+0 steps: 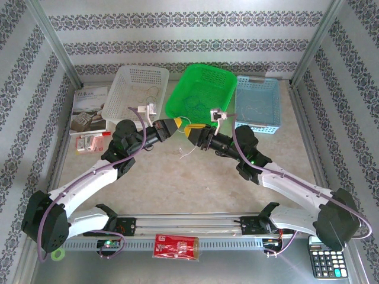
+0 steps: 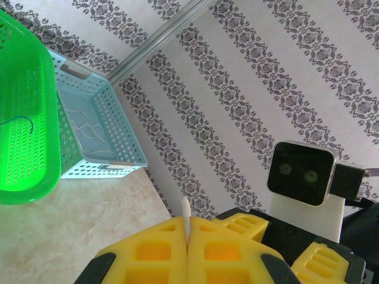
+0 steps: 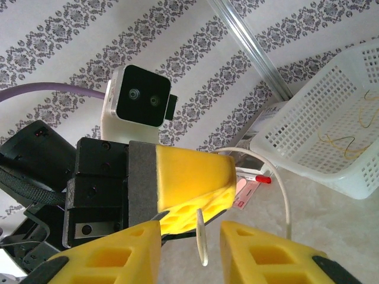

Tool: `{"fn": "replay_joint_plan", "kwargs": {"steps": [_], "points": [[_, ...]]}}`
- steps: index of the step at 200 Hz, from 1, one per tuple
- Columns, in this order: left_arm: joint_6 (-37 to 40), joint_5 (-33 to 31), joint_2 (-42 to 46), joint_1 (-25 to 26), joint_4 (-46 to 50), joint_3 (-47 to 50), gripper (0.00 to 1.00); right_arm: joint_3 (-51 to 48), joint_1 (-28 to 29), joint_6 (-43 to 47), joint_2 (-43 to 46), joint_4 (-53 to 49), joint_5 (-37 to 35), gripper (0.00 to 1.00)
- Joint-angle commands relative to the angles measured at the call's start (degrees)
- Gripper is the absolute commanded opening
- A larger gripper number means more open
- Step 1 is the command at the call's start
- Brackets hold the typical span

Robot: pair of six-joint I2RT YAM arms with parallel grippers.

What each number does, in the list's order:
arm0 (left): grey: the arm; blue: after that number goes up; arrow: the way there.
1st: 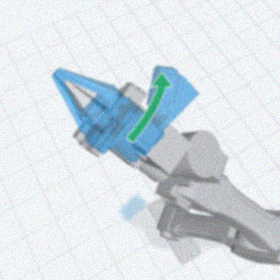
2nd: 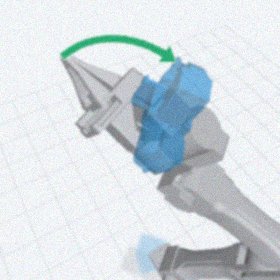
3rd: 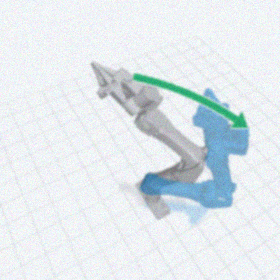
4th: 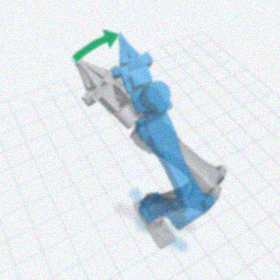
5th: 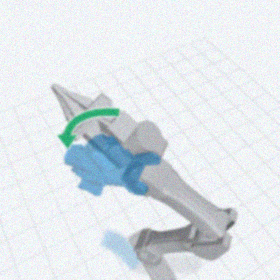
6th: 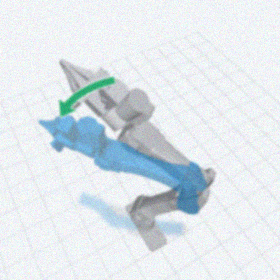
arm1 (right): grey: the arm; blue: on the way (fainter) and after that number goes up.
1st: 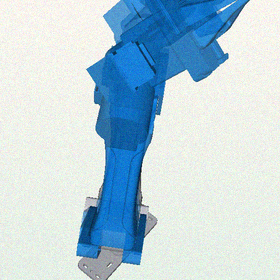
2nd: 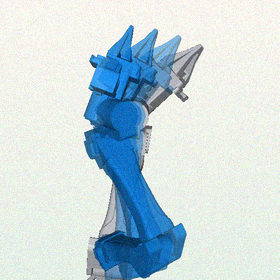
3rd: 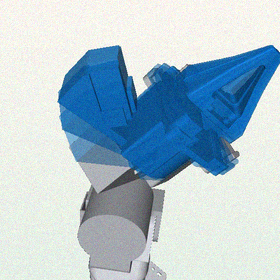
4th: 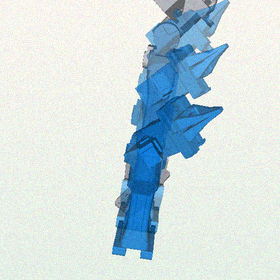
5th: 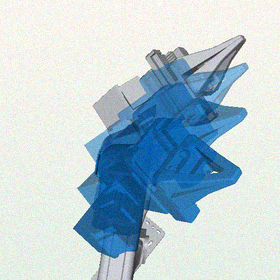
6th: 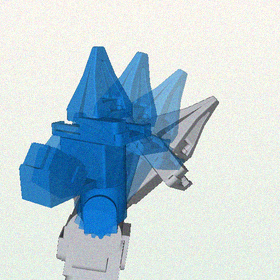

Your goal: Untangle the cables

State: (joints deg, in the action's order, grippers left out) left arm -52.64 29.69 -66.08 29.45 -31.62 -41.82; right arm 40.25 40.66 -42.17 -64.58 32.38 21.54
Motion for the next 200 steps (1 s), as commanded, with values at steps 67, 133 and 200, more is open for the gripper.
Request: {"fn": "replay_joint_plan", "kwargs": {"steps": [67,133,200], "points": [[-0.6,-0.1,-0.4,-0.7,-3.8,0.3,0.00,3.6,0.6,-0.6,-2.2,3.1,1.0,0.05],[0.8,-0.6,-1.5,-0.7,-4.3,2.0,0.38,8.7,-6.3,0.6,0.3,-1.1,2.0,0.00],[3.1,-2.6,0.2,-0.7,-1.4,3.4,1.00,12.3,-19.6,4.7,1.9,-6.0,-2.4,0.00]]}}
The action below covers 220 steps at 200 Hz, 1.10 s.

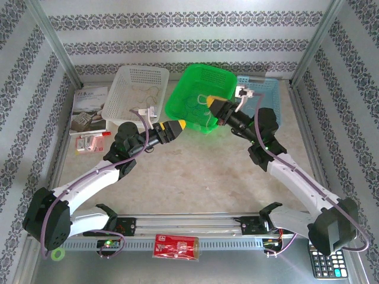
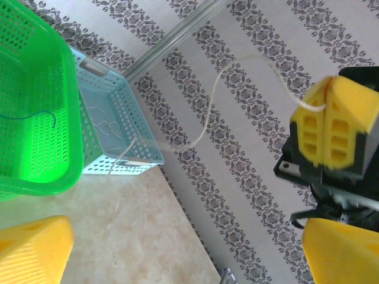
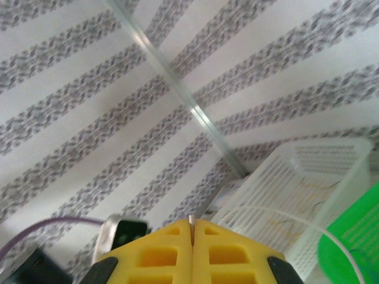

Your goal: Untangle the cables

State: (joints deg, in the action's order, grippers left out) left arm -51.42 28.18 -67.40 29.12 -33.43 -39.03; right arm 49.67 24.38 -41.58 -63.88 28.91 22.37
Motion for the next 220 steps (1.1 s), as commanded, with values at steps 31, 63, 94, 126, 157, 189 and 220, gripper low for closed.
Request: {"fn": "replay_joint_plan", "kwargs": {"steps": [31,63,94,126,157,189,220], "points": [[3.4,-1.8,3.0,-0.4,3.4,0.8,1.00,5.6,-8.6,11.0,-0.3,-5.5,-10.8,0.00],[6.3,-3.1,5.8,-0.4,9.1,1.1,1.00,8.2,-15.4,12.6,-4.9,-5.8,-14.8,0.00],[7.7,-4.4,8.8,-0.4,12.6,2.2,1.00,10.3,-20.6,11.9,-9.8,-5.8,-15.1,0.00],[8.1,-5.3,11.1,-0.4,14.4,3.1,1.00,12.0,-24.1,11.7,-15.9,-6.8,-15.7,0.00],[8.9,-5.9,12.9,-0.4,16.6,3.0,1.00,13.3,-26.8,10.6,-22.8,-7.7,-13.6,0.17],[10.0,-6.9,15.0,-0.4,19.2,3.1,1.00,11.7,-27.6,9.6,-23.8,-8.7,-12.2,0.64],[11.6,-8.6,16.1,-0.5,21.2,3.6,1.00,8.3,-27.5,8.9,-20.5,-8.5,-11.0,0.74]]}}
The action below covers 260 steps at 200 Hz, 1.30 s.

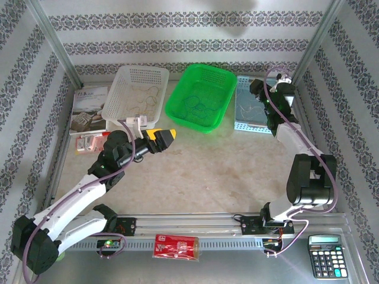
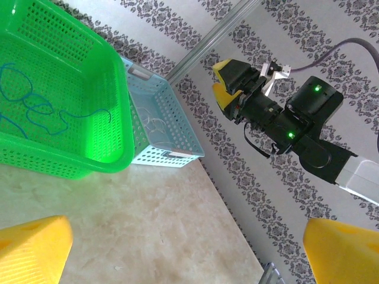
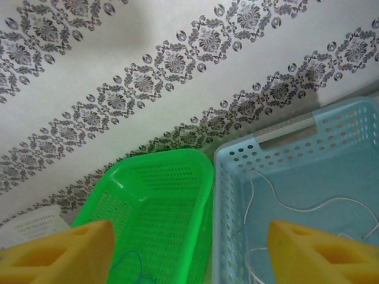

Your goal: Untangle the cables

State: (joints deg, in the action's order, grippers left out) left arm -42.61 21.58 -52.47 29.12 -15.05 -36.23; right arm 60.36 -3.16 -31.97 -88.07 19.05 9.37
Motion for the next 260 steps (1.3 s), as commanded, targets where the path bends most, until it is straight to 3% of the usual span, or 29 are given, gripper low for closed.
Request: {"fn": "replay_joint_plan", "kwargs": {"steps": [1,38,65,87,128,168,188,221,260], "points": [[2.8,-2.0,1.2,-0.5,2.9,0.8,1.00,-2.5,0.0,-0.8,4.0,1.3,2.0,0.74],[5.1,-4.0,1.8,-2.5,5.2,0.5,1.00,-8.2,0.9,-1.2,9.8,1.0,4.9,0.80],[10.1,-12.1,4.7,-4.4,10.8,-0.2,1.00,-14.3,3.4,0.9,15.5,-0.1,3.4,0.91],[16.6,-19.8,8.9,-6.1,14.2,0.6,1.00,-17.9,6.6,4.4,20.7,-3.4,-1.4,0.98],[26.8,-33.5,15.0,-10.7,15.0,5.4,1.00,-24.5,12.0,14.3,27.6,-5.0,-15.1,0.98],[33.8,-38.2,12.5,-17.1,5.4,11.6,1.00,-29.8,12.3,22.6,28.8,-0.5,-17.6,0.98],[38.4,-40.4,8.8,-18.0,-4.5,15.3,1.00,-31.4,12.3,24.4,27.9,1.2,-22.1,0.98],[42.3,-45.2,-1.0,-18.7,-15.2,18.2,1.00,-34.6,11.8,29.3,24.6,5.8,-29.1,0.98],[43.2,-48.7,-14.5,-19.3,-31.9,23.0,1.00,-38.0,11.6,31.4,17.9,15.1,-28.7,0.98]]}}
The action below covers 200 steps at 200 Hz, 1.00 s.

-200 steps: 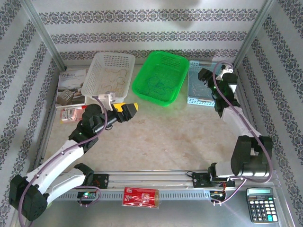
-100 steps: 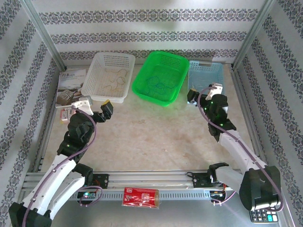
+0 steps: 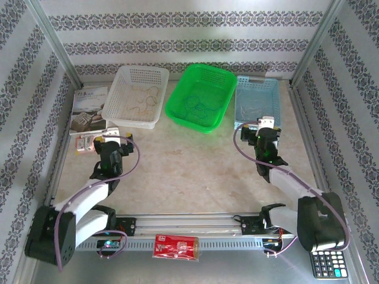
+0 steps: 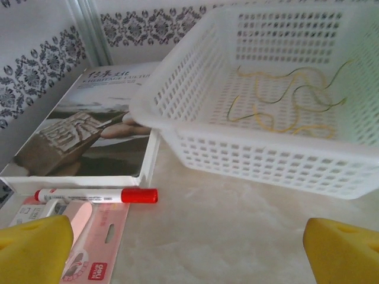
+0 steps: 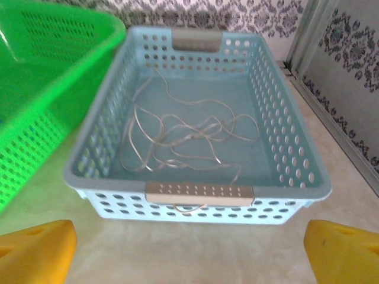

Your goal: Untangle the cables

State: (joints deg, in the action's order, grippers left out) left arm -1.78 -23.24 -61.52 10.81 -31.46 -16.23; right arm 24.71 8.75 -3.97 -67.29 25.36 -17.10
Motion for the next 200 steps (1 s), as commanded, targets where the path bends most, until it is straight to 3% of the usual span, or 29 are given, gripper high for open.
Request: {"fn": "replay_joint_plan", "kwargs": {"steps": [1,53,72,91,111,133,155,176,200], "points": [[2.4,-3.7,-5.6,-1.0,-15.9,3.1,1.00,-2.5,-0.3,3.4,-3.0,9.0,-2.2,0.98],[5.3,4.2,-18.5,-2.7,-31.3,3.3,1.00,-5.5,-1.2,6.2,-9.3,22.2,4.7,0.98],[5.9,9.3,-21.7,-3.4,-32.1,2.2,1.00,-9.3,-2.8,5.8,-15.6,35.0,6.7,0.98],[5.9,10.2,-24.7,-3.6,-34.8,2.3,1.00,-11.3,-3.4,5.3,-23.0,47.2,7.5,0.98],[6.0,11.9,-28.8,-4.5,-39.0,2.1,1.00,-9.2,-4.3,5.3,-19.7,38.0,10.6,0.98],[5.9,13.4,-32.0,-5.4,-41.1,1.4,1.00,-7.3,-5.6,4.4,-21.4,37.3,13.5,0.98],[4.9,14.4,-30.2,-5.9,-32.3,-1.7,1.00,-5.4,-5.8,1.8,-21.0,32.0,7.3,0.98],[2.6,16.4,-29.6,-8.0,-24.9,-5.0,1.00,-5.4,-6.4,1.2,-20.8,31.1,7.9,0.98],[1.0,19.7,-29.6,-10.2,-23.0,-5.8,1.00,-5.4,-6.3,1.4,-20.7,31.3,7.7,0.98]]}}
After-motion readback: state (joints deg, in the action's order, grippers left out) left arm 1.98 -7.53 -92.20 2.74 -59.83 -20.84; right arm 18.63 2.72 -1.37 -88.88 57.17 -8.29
